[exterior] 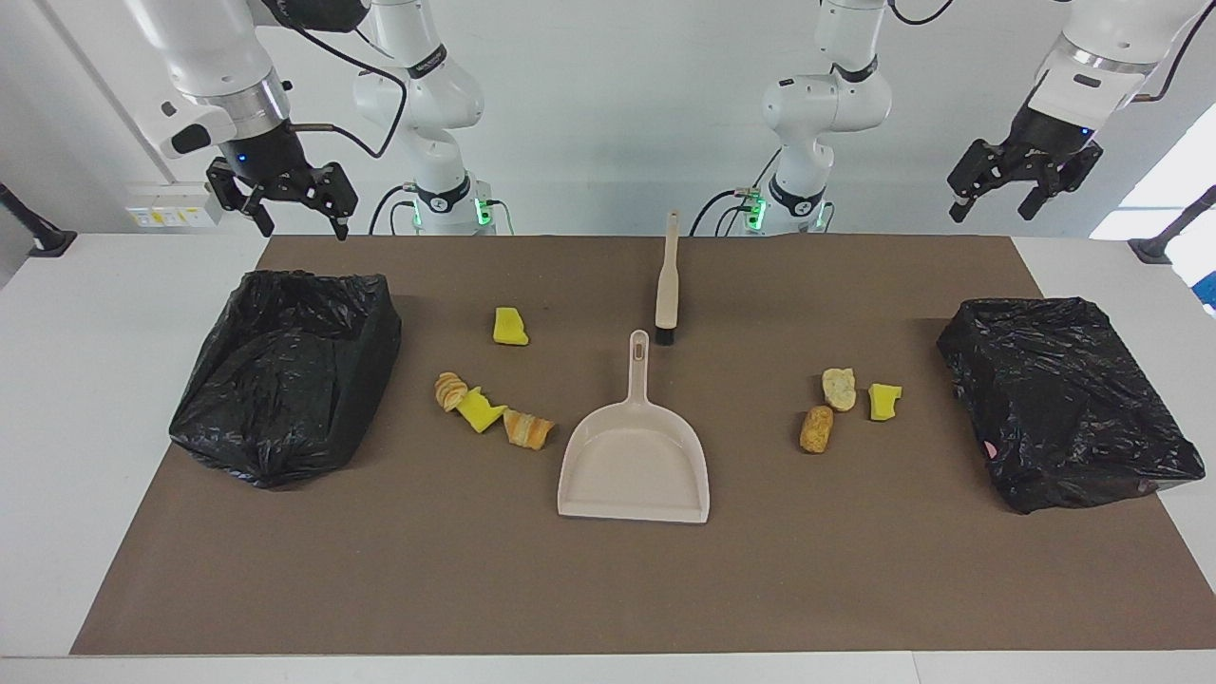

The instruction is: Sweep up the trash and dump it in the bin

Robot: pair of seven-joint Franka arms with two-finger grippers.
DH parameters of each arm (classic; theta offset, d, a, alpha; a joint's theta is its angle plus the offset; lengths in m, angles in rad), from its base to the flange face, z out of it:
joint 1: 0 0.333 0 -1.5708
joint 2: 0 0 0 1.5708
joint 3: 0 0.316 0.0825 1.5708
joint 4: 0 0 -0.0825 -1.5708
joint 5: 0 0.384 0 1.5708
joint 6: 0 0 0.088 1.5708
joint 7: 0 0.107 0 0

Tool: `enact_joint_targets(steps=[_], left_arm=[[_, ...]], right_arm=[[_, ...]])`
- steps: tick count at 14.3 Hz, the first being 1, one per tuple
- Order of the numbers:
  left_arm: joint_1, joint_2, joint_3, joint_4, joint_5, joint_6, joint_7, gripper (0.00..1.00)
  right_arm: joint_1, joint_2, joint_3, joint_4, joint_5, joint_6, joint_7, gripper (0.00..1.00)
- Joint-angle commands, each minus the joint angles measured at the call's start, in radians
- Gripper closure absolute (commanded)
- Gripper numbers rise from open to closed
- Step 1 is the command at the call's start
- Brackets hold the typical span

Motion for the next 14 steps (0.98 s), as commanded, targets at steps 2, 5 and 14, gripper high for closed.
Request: enact_joint_targets(steps=[2,5,14], left_arm=[[-0.009,-0.039,0.007,-0.044,-0.009,-0.005,0.011,0.00],[-0.010,-0.036,0.007,-0.040,-0.009,0.001,0.001,0.00],[-0.024,-0.038,0.007,-0.044,-0.009,-0.003,0.001,0.00]], right_arm=[[-0.011,-0.004,0.007,0.003,0.004,-0.003,0.011,0.00],[-0.005,-0.004,0.010,0.003,0.004,-0.005,0.019,0.00],[-0.002,-0.005,0.010,-0.003,0.004,0.017,-0.015,0.00]])
